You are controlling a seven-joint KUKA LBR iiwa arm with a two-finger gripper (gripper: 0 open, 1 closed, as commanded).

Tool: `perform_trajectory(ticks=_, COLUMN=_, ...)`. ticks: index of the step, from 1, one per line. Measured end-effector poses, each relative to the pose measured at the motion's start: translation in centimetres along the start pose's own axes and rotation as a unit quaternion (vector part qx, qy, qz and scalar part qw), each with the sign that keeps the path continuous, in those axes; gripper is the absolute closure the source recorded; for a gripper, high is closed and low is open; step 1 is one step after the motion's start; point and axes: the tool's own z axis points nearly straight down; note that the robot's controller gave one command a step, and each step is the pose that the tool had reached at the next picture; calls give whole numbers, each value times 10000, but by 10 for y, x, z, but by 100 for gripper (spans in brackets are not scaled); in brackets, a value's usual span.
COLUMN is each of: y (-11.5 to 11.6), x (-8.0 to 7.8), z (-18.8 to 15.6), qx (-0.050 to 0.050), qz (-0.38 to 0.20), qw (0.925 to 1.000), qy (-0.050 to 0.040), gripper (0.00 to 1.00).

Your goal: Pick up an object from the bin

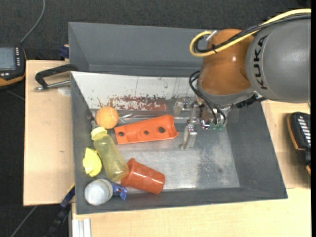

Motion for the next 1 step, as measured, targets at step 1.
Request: perform_trajectory(ticks=1, y=0, x=-2, z=-5, qx=-2, qz=3, qw=10000, qy=-41, gripper=0)
